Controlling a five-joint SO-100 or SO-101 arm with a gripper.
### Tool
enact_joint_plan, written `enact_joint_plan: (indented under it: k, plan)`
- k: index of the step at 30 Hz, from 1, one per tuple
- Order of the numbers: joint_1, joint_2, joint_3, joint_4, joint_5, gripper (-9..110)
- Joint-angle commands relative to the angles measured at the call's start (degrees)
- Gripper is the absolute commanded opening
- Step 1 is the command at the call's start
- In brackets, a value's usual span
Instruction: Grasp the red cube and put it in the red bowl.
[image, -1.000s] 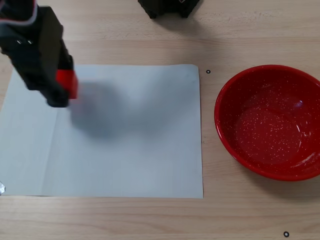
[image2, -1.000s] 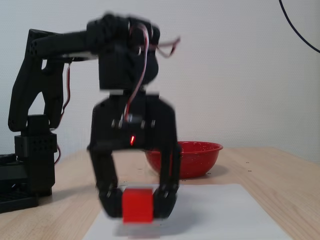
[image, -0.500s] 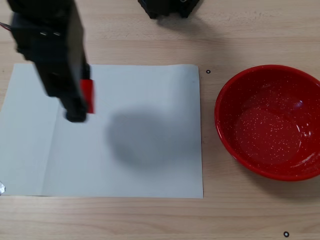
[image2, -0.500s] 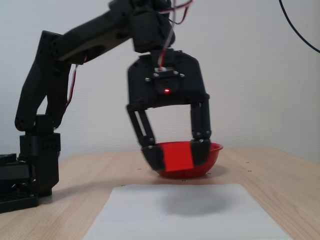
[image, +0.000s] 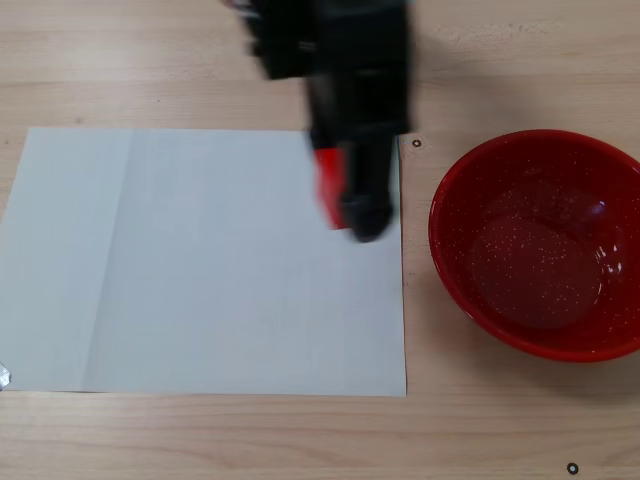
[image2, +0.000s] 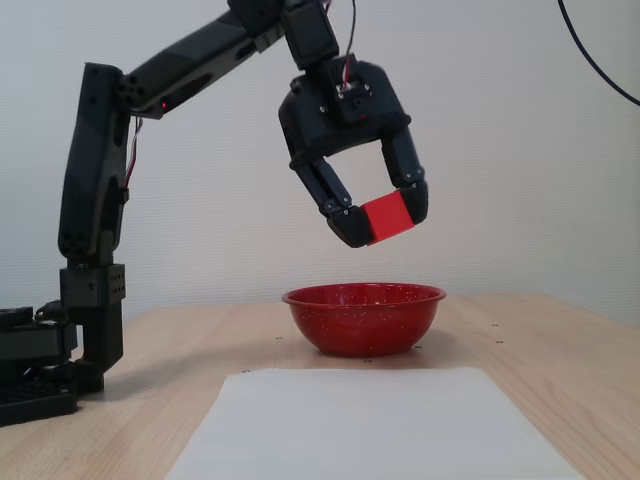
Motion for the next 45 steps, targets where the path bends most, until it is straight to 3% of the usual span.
enact_joint_plan:
  k: [1, 15, 30, 36, 45]
  plan:
    - [4.2, 9.0, -1.5, -1.1, -1.6, 0]
    - [24.3, 9.6, 6.4, -11.7, -4.2, 0]
    - [26.7, 5.4, 13.0, -22.8, -2.6, 0]
    - [25.6, 5.2, 13.5, -23.2, -3.6, 28]
    - [25.4, 5.5, 11.7, -21.6, -4.1, 34]
